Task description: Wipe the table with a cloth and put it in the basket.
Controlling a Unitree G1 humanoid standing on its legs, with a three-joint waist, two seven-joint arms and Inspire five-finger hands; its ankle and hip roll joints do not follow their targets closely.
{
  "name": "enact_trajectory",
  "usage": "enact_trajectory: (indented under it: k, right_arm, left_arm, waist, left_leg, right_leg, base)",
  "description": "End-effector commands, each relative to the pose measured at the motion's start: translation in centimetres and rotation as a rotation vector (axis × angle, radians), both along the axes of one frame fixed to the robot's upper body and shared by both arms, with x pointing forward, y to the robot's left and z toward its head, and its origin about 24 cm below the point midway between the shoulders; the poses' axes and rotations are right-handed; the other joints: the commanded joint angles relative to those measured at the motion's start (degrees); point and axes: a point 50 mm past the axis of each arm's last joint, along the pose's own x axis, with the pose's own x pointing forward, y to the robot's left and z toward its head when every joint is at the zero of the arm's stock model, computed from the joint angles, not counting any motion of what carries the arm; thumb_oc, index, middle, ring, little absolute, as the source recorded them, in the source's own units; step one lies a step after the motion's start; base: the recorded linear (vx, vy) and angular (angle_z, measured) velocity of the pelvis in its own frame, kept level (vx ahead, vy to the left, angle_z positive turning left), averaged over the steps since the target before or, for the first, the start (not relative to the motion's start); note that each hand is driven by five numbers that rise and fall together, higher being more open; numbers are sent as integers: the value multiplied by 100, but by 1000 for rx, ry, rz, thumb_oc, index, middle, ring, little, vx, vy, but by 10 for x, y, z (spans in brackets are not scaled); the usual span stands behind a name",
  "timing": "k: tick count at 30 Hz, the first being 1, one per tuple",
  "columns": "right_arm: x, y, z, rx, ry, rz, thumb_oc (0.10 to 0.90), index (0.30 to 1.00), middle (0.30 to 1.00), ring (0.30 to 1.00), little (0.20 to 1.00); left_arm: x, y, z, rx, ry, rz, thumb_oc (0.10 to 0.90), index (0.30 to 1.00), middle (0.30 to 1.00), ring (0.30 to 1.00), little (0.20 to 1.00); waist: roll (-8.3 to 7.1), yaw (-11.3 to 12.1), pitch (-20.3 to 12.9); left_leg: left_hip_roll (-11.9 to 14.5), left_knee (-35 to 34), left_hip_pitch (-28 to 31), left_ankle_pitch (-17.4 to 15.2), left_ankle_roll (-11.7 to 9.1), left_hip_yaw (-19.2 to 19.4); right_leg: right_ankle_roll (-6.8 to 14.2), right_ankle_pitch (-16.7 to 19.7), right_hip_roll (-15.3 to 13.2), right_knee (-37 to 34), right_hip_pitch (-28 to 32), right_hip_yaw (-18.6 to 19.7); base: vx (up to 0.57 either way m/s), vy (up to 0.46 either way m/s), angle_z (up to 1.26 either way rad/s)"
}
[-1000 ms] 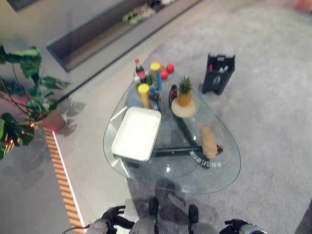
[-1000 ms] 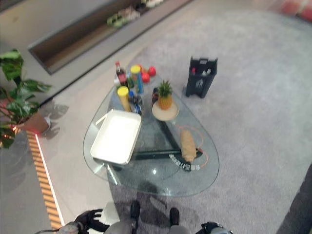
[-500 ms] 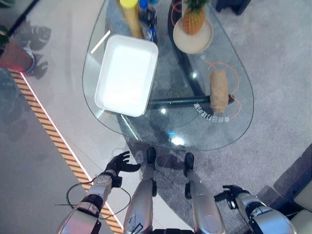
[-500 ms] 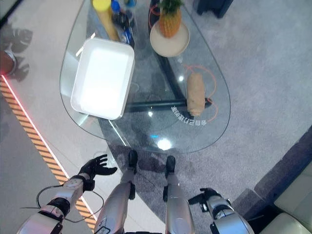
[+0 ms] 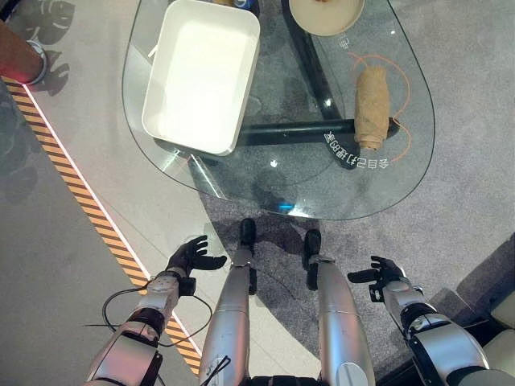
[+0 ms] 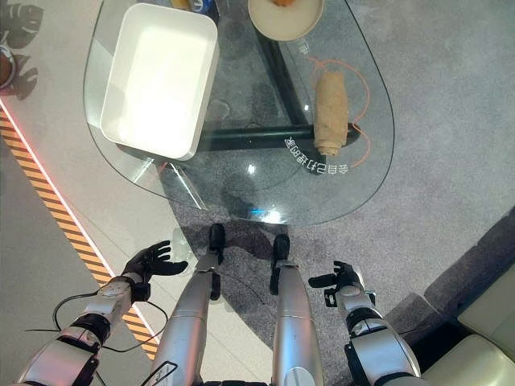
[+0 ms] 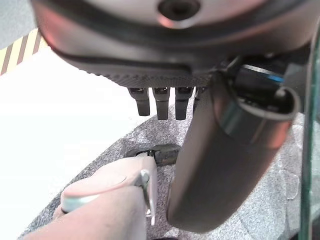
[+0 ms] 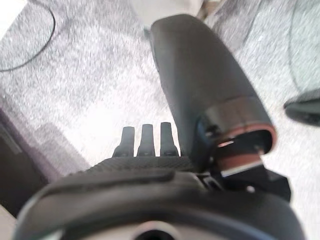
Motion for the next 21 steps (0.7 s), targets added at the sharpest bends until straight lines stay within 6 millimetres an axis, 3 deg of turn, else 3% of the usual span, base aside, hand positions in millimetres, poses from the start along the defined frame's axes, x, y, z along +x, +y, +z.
enact_trajectory:
  k: [1,16,21]
  right_arm:
    - [-15,-41,10,-85,-63,-163,800,900,900,900,900]
    - [-2,-79,57,-102,-357,-458,800,900,900,900,900]
    - [15,-84,91,-96,-546,-510,800,900,900,900,900]
  left_arm:
    - [-12,16,-4,-12,-18,75,800,900,900,900,900]
    - [-12,26,-1,-8,-29,68,800,900,900,900,900]
    - [-11,28,0,-3,-29,77,800,900,900,900,900]
  waist:
    - [-26,-33,-65]
    - [-127,48,-65]
    - [-173,64,-65]
  left_leg:
    - [-340,1036,-130,-904,357,125]
    - [-372,1099,-217,-971,327,85]
    - [-375,1081,-224,-980,316,90]
  right_leg:
    - [5,372,183,-379,113,-5]
    - [-16,374,217,-402,88,-80]
    - [-25,403,222,-476,104,-108]
  base:
    - [-25,-10,-8]
    - [2,-20,3]
    - [2,-6,1]
